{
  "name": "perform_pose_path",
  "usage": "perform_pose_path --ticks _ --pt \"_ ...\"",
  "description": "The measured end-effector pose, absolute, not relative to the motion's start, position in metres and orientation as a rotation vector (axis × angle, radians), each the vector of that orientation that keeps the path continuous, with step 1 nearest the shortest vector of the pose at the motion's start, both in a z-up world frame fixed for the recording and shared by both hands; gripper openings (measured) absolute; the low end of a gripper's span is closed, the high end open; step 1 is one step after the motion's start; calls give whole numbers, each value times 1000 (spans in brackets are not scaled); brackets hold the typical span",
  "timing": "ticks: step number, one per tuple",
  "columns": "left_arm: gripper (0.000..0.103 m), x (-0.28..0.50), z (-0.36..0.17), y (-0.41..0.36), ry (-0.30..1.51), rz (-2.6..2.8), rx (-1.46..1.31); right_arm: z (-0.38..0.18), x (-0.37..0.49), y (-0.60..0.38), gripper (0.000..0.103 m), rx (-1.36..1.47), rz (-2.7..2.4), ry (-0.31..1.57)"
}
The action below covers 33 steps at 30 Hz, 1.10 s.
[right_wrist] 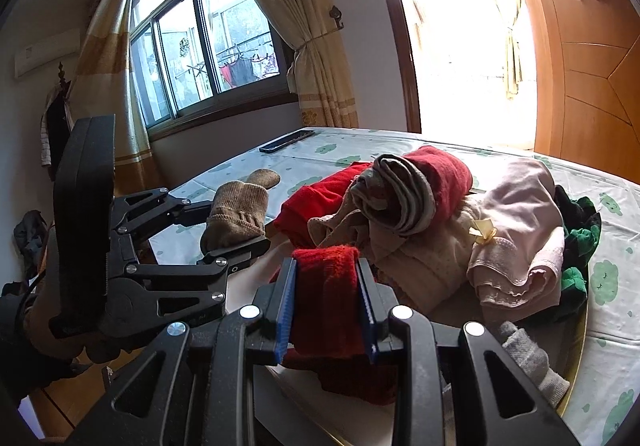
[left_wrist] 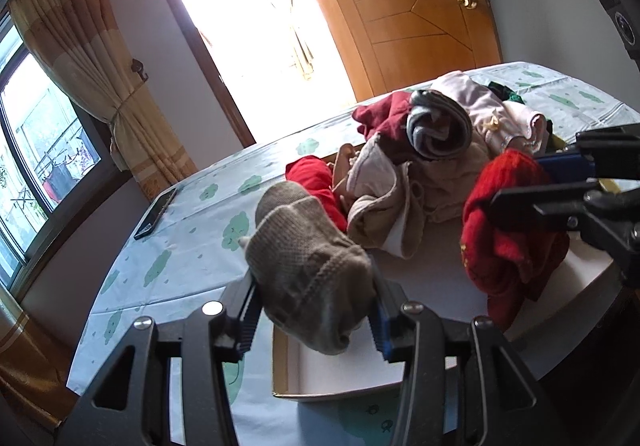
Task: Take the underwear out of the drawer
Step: 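Open both tools to release the socks into the tray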
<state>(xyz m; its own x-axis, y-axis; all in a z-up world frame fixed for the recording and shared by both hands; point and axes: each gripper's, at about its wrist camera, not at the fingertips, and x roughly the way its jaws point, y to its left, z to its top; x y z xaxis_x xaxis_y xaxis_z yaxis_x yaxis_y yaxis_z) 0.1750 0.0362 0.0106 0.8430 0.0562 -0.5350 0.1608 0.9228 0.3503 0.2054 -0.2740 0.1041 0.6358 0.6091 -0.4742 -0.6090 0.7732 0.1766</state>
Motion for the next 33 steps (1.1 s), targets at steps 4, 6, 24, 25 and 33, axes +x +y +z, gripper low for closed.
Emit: perform_pose_path --ticks 4,6,24,25,33 --pt "46 184 6 35 596 -58 384 102 213 -270 31 10 686 553" --pt "46 188 4 34 601 -54 391 102 215 -266 31 9 684 556" --pt "54 209 -15 40 704 -30 378 84 233 -244 33 -10 657 616" --pt "57 209 -15 40 705 -23 386 83 233 -243 33 -10 659 626" --pt "76 191 -8 43 678 -29 334 85 222 -252 66 42 654 598"
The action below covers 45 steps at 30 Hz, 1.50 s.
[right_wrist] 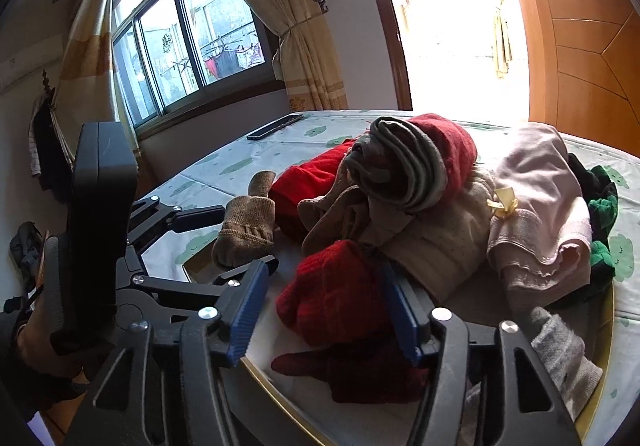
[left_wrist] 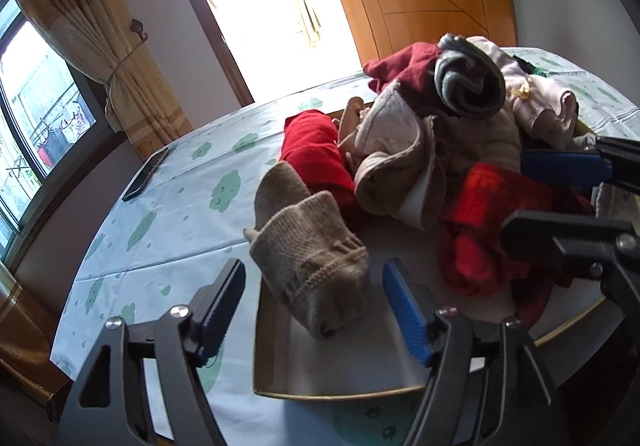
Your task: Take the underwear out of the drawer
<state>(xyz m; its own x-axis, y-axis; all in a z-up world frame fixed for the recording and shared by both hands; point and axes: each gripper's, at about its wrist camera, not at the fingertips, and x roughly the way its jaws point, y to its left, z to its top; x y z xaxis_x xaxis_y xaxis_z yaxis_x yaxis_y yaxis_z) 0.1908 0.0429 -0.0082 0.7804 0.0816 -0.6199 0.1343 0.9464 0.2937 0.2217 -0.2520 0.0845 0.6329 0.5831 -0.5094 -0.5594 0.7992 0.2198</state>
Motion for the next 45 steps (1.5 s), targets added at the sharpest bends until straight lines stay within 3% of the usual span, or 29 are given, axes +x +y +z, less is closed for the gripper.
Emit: perform_pose_path --ticks 8,21,45 --pt "86 145 -2 31 619 -84 318 81 193 -282 72 123 643 583" --pt "93 86 10 31 538 -123 205 82 138 -332 76 187 588 548" --pt "97 37 10 24 491 -120 164 97 86 -332 80 172 602 443"
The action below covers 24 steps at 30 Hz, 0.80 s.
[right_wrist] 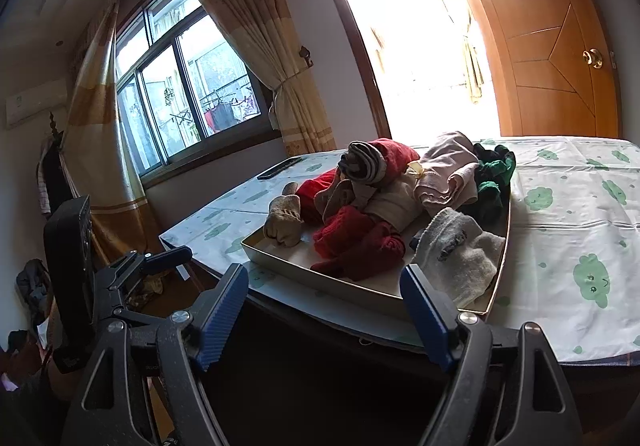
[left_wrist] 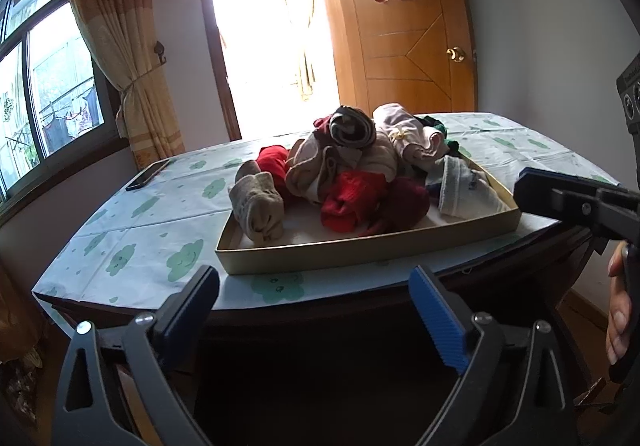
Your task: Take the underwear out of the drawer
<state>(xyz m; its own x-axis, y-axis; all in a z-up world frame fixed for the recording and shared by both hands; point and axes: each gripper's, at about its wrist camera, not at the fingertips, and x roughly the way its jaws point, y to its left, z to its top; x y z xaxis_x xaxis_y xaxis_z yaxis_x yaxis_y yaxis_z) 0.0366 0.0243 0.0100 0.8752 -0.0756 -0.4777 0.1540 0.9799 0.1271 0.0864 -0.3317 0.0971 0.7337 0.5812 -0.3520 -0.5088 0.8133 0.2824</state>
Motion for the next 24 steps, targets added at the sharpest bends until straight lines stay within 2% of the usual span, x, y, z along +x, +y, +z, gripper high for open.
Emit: perform_pose_path --ticks 24 --pt "103 26 27 25 479 -138 85 112 65 -335 81 156 598 392"
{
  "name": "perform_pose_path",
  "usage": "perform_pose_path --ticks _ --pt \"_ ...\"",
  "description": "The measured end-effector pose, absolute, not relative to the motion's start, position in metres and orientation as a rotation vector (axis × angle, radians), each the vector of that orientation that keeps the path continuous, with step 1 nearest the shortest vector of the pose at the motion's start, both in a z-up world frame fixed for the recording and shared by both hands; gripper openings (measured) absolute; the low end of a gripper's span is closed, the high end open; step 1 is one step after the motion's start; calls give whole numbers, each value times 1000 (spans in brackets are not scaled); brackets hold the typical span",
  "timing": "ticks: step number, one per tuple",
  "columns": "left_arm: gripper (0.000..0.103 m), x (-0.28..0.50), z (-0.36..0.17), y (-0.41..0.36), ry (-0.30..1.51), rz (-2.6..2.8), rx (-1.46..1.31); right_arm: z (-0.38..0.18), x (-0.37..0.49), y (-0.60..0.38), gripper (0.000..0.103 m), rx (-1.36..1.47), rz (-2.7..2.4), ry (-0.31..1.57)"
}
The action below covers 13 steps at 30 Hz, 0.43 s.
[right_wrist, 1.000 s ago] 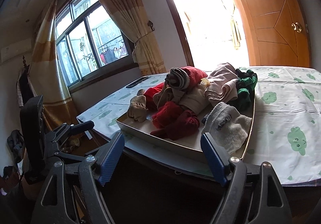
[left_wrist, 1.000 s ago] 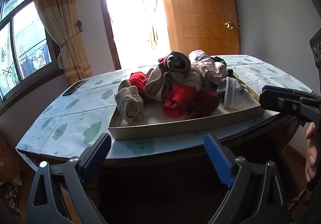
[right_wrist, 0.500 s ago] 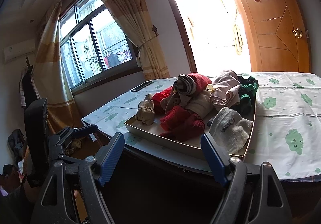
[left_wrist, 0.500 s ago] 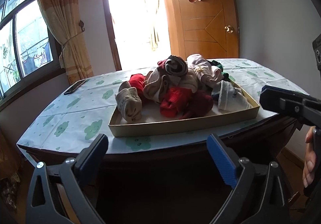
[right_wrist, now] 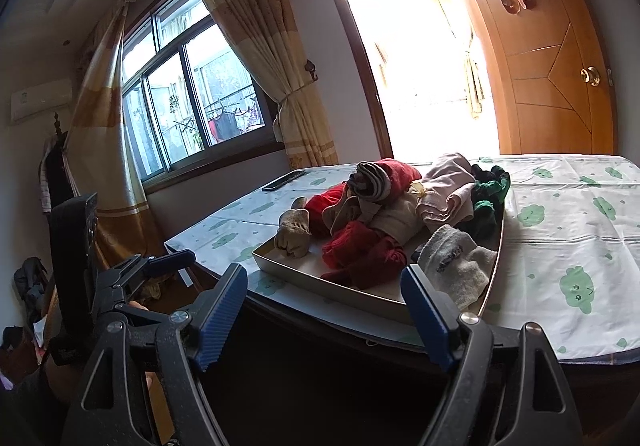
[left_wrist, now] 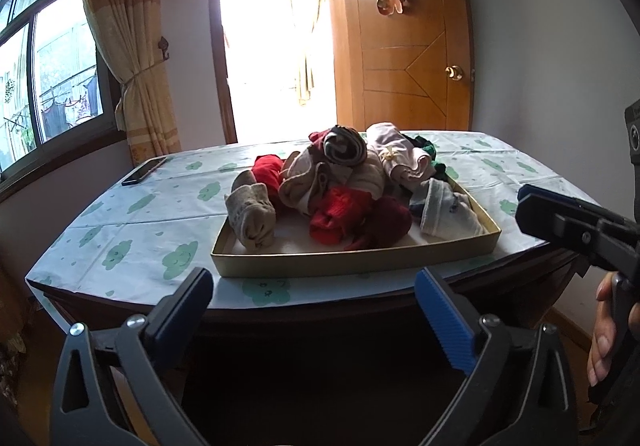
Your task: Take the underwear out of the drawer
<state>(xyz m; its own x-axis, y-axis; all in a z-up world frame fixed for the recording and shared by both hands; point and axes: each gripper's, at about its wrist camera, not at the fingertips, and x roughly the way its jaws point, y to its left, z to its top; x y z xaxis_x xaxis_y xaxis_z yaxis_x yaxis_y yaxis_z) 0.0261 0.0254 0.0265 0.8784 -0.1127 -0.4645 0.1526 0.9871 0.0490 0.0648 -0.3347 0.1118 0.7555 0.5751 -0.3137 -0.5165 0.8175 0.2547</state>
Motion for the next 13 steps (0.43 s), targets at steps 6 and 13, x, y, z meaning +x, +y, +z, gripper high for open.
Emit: perform_pose_path --ticks 6,13 --pt "103 23 21 24 464 -110 111 107 65 -333 81 158 603 406" --pt "103 21 19 24 452 -99 114 100 66 -333 81 165 603 422"
